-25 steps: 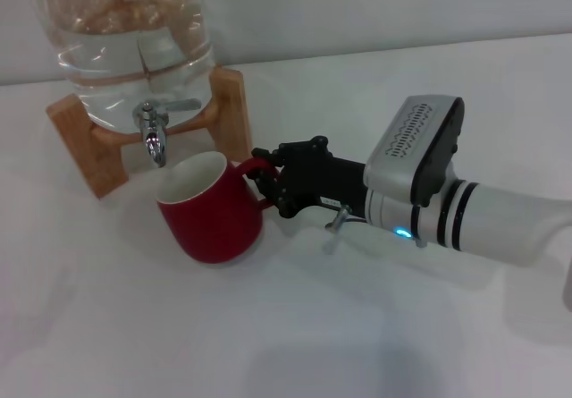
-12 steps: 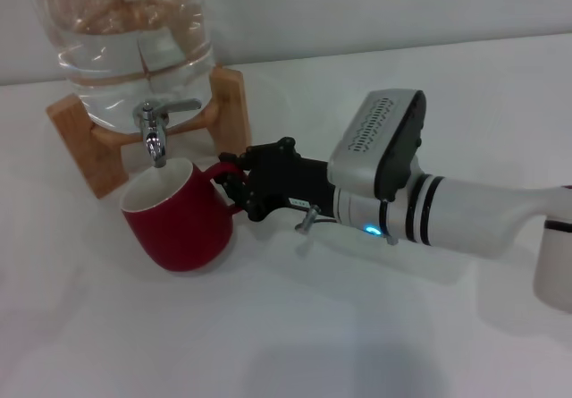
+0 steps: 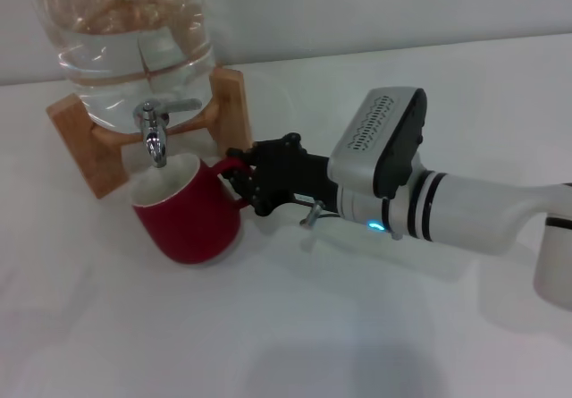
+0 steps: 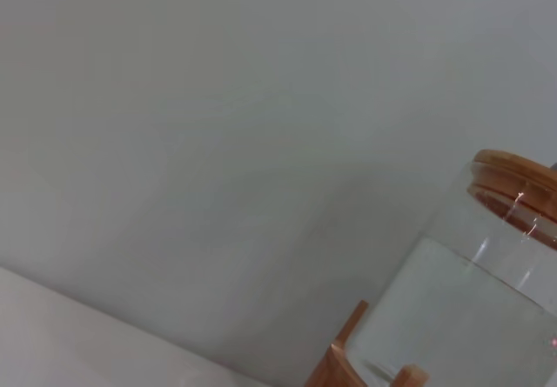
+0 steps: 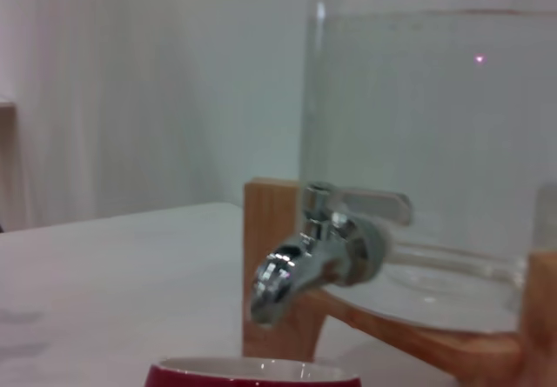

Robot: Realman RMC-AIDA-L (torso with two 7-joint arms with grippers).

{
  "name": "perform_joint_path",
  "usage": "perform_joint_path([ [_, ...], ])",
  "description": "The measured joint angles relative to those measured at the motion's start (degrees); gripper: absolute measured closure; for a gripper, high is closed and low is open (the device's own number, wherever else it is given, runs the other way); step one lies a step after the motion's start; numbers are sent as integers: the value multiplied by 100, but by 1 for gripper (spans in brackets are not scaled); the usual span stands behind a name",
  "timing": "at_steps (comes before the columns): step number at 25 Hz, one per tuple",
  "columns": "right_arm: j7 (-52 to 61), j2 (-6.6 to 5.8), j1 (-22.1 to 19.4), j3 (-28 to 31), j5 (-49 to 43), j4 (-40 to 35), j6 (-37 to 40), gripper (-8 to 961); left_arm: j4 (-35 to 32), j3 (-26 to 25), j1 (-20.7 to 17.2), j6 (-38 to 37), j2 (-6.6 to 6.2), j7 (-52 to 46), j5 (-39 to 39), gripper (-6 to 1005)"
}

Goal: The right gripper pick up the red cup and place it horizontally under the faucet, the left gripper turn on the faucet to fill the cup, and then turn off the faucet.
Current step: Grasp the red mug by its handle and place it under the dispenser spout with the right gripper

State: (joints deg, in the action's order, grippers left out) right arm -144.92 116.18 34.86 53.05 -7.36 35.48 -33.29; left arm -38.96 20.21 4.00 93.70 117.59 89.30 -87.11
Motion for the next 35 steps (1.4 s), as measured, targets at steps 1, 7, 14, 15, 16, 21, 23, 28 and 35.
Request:
perform_joint_path([
  [1, 0, 0, -15, 22, 14, -27, -16, 802, -2, 0, -8, -1, 0, 5, 0, 123],
  [7, 0, 0, -81, 64, 33, -57, -89, 803, -6, -11, -90, -98, 1, 14, 11, 123],
  [14, -8, 0, -72, 59, 38, -59, -166, 803, 0, -18, -239, -216, 24, 41, 30, 123],
  [15, -32, 0, -57, 49, 39, -59, -166, 803, 1, -18, -253, -217, 27, 43, 30, 123],
  [16, -58, 0, -43, 38, 40, -59, -162, 803, 2, -18, -271, -218, 32, 44, 30, 123],
  [21, -111, 1, -20, 16, 42, -59, -49, 803, 3, -18, -285, -221, 43, 82, 32, 123],
  [23, -111, 0, -17, 16, 44, -59, -6, 804, 5, -18, -293, -221, 45, 96, 34, 123],
  [28, -114, 1, -15, 48, 44, -64, 12, 804, 23, -18, -303, -221, 45, 102, 36, 123],
  [35, -135, 0, 67, 61, 44, -118, 113, 804, 48, -18, -314, -222, 49, 158, 37, 123],
])
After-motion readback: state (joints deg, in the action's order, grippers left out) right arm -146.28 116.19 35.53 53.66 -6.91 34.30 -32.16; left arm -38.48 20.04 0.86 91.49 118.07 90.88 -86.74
